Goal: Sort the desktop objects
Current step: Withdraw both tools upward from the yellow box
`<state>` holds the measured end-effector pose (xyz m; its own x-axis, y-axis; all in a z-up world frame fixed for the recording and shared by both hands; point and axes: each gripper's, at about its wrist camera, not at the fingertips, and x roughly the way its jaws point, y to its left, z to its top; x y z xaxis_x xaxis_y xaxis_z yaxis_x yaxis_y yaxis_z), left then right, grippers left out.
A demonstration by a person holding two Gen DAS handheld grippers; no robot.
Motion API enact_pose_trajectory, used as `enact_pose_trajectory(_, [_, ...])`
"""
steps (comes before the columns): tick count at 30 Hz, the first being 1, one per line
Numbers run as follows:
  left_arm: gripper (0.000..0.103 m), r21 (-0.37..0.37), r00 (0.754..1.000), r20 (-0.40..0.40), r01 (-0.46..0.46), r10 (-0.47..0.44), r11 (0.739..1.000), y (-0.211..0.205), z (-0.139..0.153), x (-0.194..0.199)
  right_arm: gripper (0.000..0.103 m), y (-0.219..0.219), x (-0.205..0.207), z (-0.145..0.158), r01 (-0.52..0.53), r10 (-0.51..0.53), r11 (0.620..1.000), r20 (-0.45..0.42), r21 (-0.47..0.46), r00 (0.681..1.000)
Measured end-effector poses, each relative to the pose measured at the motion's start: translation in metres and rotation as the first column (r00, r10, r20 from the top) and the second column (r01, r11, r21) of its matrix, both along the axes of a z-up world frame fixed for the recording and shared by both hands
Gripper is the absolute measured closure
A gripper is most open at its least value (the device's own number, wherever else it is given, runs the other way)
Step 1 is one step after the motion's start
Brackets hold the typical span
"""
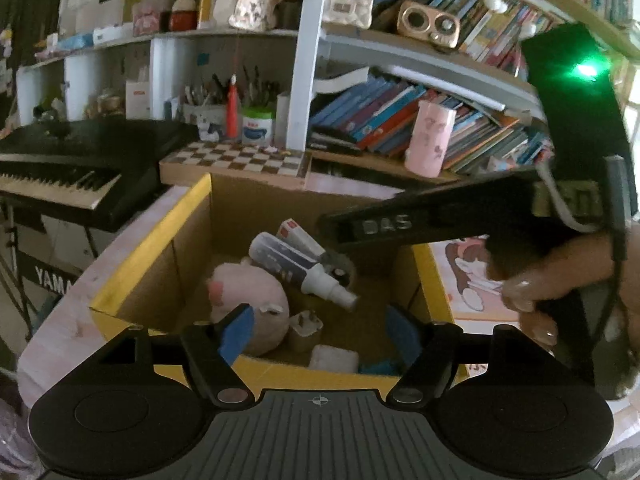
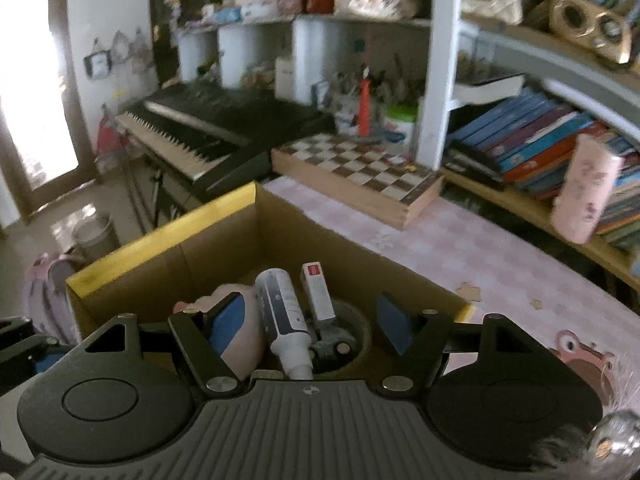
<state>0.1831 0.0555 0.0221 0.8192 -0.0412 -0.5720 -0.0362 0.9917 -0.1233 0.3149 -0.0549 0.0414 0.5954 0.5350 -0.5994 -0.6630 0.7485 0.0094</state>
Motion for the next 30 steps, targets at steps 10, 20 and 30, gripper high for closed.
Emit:
enact_pose_trajectory(10, [0.017,0.049,0.998,0.061,0.008,-0.011,0.999,0.015,0.007,-0.055,0.027,-0.039,-0.076,0.012,0.230,-0.234,0.971,0.092,0.059,0.968])
enact_pose_trajectory(20, [0.010,0.068,0.996,0.091,0.014,-0.021,0.998,0.023,0.004,-0.101,0.026,-0.080,-0.165,-0.005,0.455,-0.464,0.885,0.096,0.099,0.881])
enact_pose_trajectory(30, [0.002,0.072,0.994,0.079,0.071,-0.076,0.995,0.011,-0.010,-0.131,0.023,-0.101,-0.242,-0.030,0.595,-0.600,0.800,0.075,0.084,0.797])
